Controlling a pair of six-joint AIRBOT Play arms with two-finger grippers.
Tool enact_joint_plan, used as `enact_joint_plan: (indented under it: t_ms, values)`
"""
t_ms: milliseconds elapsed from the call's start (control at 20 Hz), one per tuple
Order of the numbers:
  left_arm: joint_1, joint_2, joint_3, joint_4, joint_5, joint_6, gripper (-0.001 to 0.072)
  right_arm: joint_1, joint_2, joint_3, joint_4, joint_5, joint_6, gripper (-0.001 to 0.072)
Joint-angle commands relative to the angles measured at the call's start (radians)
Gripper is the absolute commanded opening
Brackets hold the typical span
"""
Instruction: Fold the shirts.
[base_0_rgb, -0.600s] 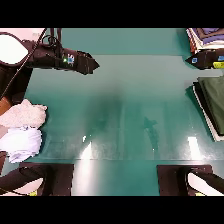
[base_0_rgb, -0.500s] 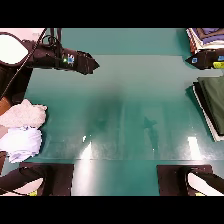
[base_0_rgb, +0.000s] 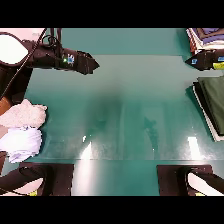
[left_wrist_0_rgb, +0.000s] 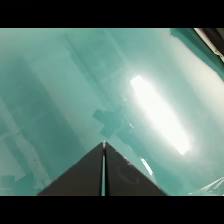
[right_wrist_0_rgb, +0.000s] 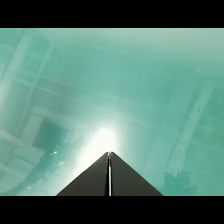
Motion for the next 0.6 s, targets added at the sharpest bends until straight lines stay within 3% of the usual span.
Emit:
enact_joint_plan:
  t_ms: [0,50,150,400,550]
  values:
    - [0.0,0.0,0.0,-0.005,0.035,0.002,0.0021,0.001,0.0,0.001,0.0,0.027,0.0,0.001]
    - [0.009,0.003,0.002,0.0,0.045,0.0,0.0021,0.001,0.0,0.001,0.0,0.028,0.0,0.001]
    - [0.074,0.037,0.001,0.042,-0.062,-0.002,0.002,0.001,-0.001,0.001,0.0,0.027,0.0,0.001]
    - [0.35,0.199,-0.028,0.459,-0.377,-0.056,0.0021,0.001,-0.001,0.001,0.0,0.027,0.001,0.001]
    - [0.525,0.233,-0.14,0.563,-0.47,-0.051,0.0023,0.001,-0.001,0.001,0.001,0.027,0.005,0.001]
